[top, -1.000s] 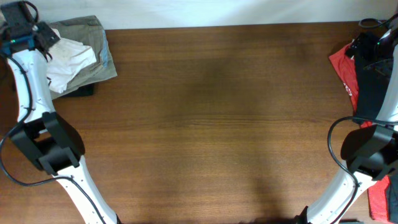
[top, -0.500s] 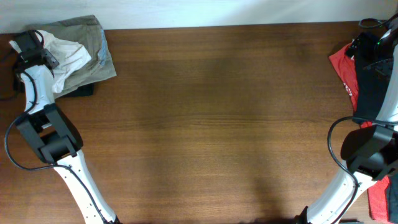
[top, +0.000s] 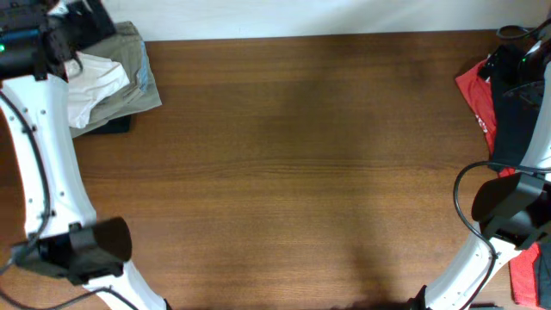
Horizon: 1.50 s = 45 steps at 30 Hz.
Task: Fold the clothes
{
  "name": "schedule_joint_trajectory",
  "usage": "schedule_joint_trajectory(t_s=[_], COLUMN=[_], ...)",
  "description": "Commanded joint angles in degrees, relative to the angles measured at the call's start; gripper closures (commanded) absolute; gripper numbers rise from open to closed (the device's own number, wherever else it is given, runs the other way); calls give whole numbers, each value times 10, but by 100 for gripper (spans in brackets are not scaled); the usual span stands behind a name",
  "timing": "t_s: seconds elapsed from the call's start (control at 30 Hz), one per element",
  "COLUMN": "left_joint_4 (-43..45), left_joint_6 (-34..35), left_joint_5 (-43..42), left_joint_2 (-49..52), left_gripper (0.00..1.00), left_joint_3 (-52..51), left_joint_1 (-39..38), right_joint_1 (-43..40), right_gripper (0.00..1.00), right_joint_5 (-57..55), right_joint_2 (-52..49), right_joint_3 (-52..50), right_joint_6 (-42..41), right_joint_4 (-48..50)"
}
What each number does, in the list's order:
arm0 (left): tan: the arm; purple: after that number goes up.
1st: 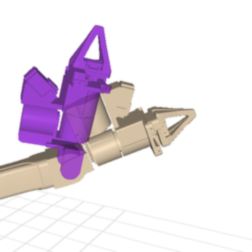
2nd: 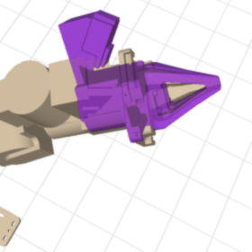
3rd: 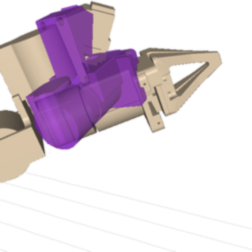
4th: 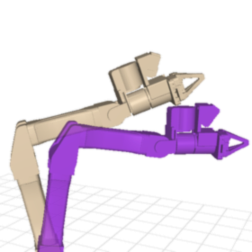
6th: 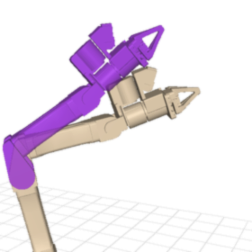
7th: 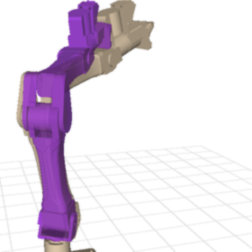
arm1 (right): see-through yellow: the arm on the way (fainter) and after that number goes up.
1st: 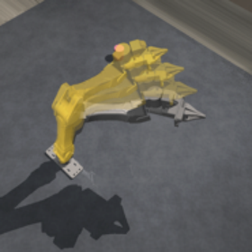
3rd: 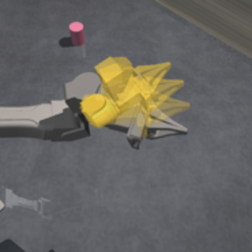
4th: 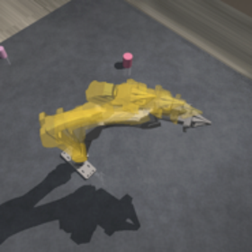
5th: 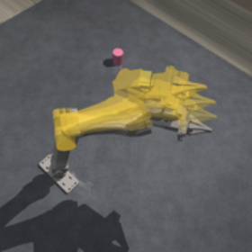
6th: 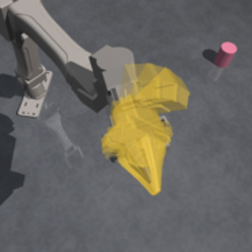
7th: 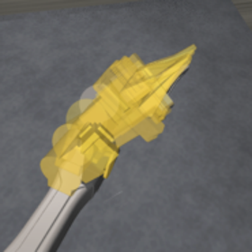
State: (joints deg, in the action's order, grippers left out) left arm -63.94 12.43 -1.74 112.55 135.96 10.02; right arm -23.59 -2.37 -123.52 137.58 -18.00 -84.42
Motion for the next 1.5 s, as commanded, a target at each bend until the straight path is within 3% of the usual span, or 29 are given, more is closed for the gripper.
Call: schedule_joint_trajectory(t_s=[0.0,0.13,0.33,0.4,0.67,1.1,1.23,1.47], left_joint_4=[-80,-149,-155,-155,-155,-155,-155,-155], left_joint_6=[-5,-5,-5,-5,-5,-5,-5,-5], left_joint_5=[-111,-110,-109,-109,-109,-109,-109,-109], left_joint_2=[-26,-25,-25,-25,-25,-25,-25,-25], left_gripper=[1,1,1,1,1,1,1,1], left_joint_3=[3,1,1,1,1,1,1,1], left_joint_1=[-28,-42,-42,-42,-42,-42,-42,-42], right_joint_1=[0,-1,42,96,300,299,273,238], right_gripper=[1,1,1,1,1,1,1,1], right_joint_5=[-3,153,169,127,133,99,78,68], right_joint_2=[3,10,159,254,450,517,635,962], right_joint_3=[3,4,4,4,-8,-51,-212,-742], right_joint_6=[-6,-3,78,122,114,118,122,122], right_joint_4=[5,-61,-86,-129,-129,-129,-95,222])
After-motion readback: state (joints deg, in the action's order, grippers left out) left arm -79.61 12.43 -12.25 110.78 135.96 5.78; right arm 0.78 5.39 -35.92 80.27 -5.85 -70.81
